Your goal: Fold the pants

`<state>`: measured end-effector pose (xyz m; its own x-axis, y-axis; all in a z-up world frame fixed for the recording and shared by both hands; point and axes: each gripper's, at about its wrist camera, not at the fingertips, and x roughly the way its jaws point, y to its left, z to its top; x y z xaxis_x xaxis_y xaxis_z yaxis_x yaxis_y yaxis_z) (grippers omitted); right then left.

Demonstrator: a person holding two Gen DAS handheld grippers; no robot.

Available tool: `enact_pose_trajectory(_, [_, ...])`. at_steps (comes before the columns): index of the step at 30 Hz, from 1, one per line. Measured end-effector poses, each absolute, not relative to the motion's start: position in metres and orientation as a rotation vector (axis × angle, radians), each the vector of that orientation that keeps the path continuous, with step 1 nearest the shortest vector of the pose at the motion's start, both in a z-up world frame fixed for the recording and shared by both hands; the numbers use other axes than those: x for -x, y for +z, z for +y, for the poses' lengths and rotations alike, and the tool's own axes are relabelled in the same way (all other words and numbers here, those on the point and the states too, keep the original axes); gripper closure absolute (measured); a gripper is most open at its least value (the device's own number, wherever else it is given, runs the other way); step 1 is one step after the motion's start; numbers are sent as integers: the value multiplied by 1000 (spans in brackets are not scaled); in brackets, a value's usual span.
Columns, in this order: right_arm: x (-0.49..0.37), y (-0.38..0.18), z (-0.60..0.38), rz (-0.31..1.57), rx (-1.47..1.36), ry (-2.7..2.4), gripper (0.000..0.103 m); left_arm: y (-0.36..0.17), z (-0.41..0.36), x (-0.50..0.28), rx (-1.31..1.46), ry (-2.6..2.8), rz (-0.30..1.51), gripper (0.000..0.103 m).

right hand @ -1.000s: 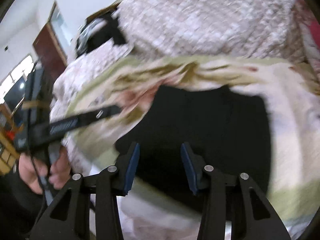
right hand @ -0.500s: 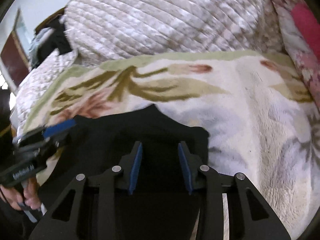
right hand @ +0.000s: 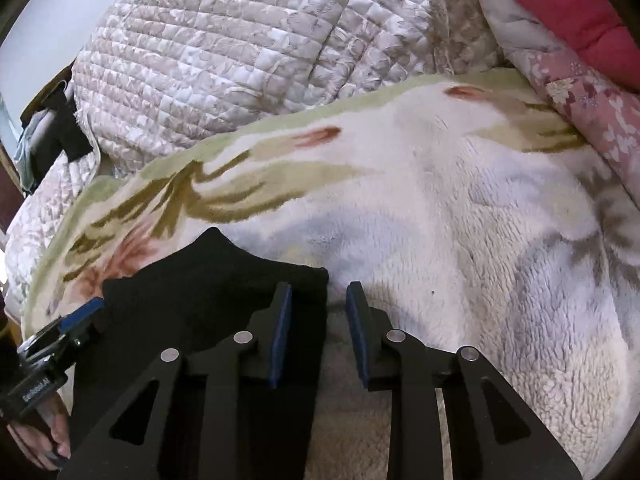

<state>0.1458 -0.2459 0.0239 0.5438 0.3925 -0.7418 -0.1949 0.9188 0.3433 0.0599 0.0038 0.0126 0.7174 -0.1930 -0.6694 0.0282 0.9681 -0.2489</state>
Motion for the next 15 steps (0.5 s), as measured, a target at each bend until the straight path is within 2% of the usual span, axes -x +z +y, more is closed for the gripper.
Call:
enact_pose_trajectory(9, [-139,33,-246,935,-213,347,73,18,3,-55,200,-100,765,55])
enact_pose_trajectory(15, [-98,64,-242,835,-145,389,73,29,3,-37,185,-87,771,55])
